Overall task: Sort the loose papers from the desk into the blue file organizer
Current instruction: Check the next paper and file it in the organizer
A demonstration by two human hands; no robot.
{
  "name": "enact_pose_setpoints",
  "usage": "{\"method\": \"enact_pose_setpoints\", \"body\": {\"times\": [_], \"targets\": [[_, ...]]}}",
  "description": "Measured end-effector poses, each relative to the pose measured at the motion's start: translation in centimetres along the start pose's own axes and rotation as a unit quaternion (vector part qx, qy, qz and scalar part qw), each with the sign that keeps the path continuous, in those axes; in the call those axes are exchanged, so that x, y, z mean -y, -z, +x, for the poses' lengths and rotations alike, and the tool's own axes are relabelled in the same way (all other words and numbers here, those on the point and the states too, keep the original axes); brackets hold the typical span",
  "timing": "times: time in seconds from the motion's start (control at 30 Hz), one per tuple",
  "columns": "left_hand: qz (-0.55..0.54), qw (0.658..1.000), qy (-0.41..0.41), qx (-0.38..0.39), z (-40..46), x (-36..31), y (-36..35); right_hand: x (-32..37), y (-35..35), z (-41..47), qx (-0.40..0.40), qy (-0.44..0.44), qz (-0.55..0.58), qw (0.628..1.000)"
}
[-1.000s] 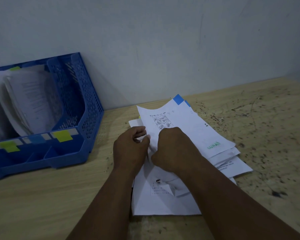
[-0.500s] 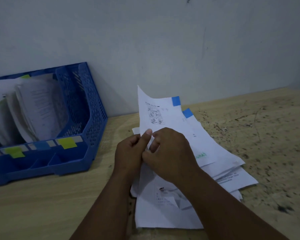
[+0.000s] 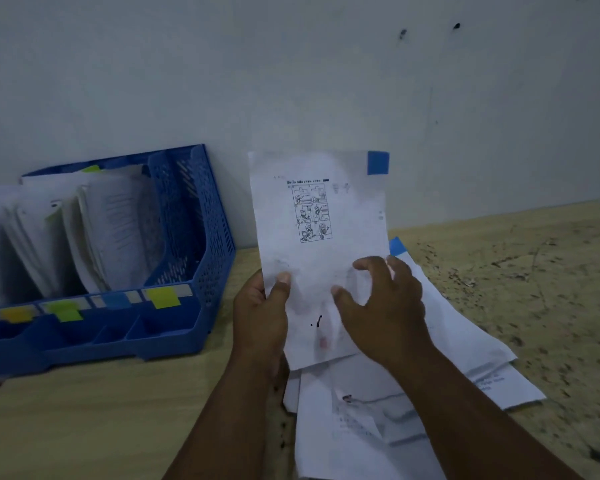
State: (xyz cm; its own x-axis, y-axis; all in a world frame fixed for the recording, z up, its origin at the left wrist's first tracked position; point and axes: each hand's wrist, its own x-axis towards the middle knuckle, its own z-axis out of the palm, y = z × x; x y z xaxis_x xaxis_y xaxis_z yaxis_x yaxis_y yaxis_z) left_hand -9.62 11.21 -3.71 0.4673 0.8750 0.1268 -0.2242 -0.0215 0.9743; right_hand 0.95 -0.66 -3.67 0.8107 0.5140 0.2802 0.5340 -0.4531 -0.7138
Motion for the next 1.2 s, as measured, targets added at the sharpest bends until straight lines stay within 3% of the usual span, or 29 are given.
{"method": "enact_pose_setpoints", "body": {"times": [0.1,0.27,0.43,0.53,0.67,0.87,0.97,1.03,1.13,1.2], "targets": [[-0.029,1.000,0.003,-0.007,0.1,-1.1,0.6,0.1,0.2,0.4,0.011,-0.026,0.034,0.999],[-0.072,0.997,0.009,-0.019,-0.7,-3.5,2.1,0.8,0.0,0.5,0.009,0.008,0.157,0.988],[-0.132,0.988,0.049,0.056,-1.9,-6.5,4.2,2.6,-0.5,0.2,-0.048,0.054,0.205,0.976],[-0.105,0.989,0.075,0.076,-1.8,-7.6,5.0,4.7,-0.8,0.3,-0.057,0.086,0.244,0.964],[-0.013,0.998,0.054,0.018,-0.6,-9.0,6.4,8.0,-1.2,1.3,-0.053,0.127,0.272,0.952],[0.073,0.986,-0.088,-0.124,1.2,-12.7,10.1,13.4,-3.1,3.0,0.039,0.172,0.224,0.958],[0.131,0.959,-0.148,-0.203,2.1,-13.9,12.1,15.2,-4.8,3.3,0.095,0.192,0.190,0.958],[0.194,0.923,-0.200,-0.264,2.8,-14.5,13.3,15.9,-5.9,3.4,0.115,0.194,0.182,0.957],[0.326,0.831,-0.277,-0.355,3.8,-15.2,15.1,16.6,-7.0,3.4,0.132,0.187,0.170,0.958],[0.384,0.787,-0.312,-0.370,4.5,-15.5,16.0,16.8,-7.5,3.3,0.140,0.184,0.170,0.958]]}}
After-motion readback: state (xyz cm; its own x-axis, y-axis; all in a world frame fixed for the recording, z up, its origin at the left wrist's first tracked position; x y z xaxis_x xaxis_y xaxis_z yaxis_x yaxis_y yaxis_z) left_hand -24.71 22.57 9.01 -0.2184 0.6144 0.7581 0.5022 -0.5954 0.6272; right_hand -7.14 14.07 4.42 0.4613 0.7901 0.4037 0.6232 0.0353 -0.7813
